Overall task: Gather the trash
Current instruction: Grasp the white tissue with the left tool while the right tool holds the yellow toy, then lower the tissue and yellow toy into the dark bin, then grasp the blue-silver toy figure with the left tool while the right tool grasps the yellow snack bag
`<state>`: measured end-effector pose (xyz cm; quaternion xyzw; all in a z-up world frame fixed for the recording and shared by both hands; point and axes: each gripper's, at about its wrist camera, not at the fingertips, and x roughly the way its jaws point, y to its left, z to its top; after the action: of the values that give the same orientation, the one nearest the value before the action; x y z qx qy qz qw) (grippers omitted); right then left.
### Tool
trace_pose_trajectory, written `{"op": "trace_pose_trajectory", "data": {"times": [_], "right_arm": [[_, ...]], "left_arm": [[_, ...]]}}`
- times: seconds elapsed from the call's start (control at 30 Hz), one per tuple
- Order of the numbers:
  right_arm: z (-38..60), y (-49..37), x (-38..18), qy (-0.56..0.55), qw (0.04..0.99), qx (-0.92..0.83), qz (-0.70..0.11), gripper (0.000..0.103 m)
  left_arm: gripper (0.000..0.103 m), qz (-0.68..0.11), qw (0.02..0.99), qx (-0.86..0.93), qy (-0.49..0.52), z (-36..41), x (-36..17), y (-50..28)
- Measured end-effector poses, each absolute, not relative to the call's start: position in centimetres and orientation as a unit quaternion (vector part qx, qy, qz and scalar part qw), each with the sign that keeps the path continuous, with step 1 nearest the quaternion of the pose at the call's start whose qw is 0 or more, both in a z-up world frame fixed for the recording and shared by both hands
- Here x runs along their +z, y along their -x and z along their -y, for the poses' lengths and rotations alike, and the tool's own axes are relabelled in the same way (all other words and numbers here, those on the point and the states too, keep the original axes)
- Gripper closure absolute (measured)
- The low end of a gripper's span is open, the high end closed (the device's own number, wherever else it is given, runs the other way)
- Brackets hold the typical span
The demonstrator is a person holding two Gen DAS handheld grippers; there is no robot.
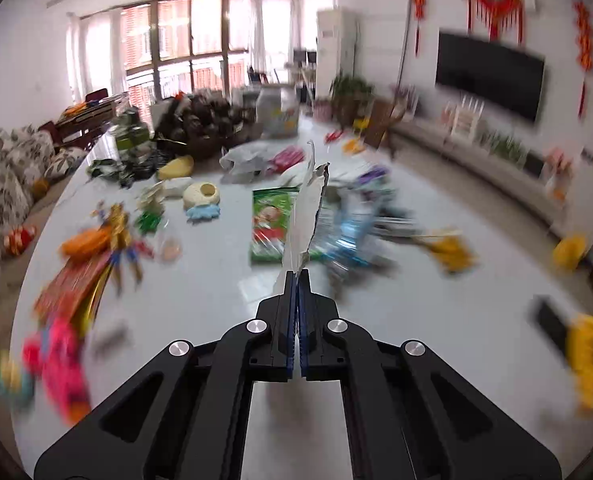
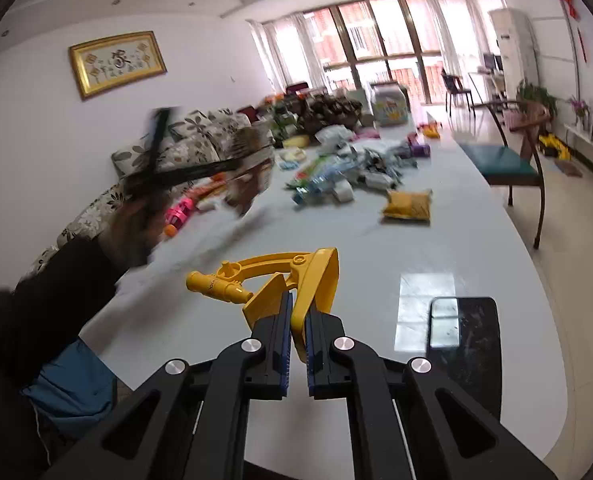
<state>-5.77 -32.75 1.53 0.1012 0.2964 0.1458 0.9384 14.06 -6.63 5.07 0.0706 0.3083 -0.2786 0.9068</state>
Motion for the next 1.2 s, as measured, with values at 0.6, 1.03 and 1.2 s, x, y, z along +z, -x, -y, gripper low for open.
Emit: {"op": "trace_pose_trajectory", "data": {"times": [0.6, 1.03, 1.2], "right_arm": [[18.1, 16.6, -10.8, 0.015, 0.821, 0.291, -0.491, 0.097], [15.6, 15.2, -18.0, 0.058, 0.792, 0.279, -0.540, 0.068], [20.1, 12.9, -3.2, 0.034, 0.882, 0.247, -0.401, 0.057]], "left_arm": [[0.102, -0.513, 0.822, -0.242, -0.056, -4.1, -13.3, 18.2], [0.033, -0.611, 0.759, -0.216, -0.066, -4.9, -23.0, 13.6], [0.029, -0.486, 0.831, -0.267, -0.046, -5.2, -10.6, 16.3]]}}
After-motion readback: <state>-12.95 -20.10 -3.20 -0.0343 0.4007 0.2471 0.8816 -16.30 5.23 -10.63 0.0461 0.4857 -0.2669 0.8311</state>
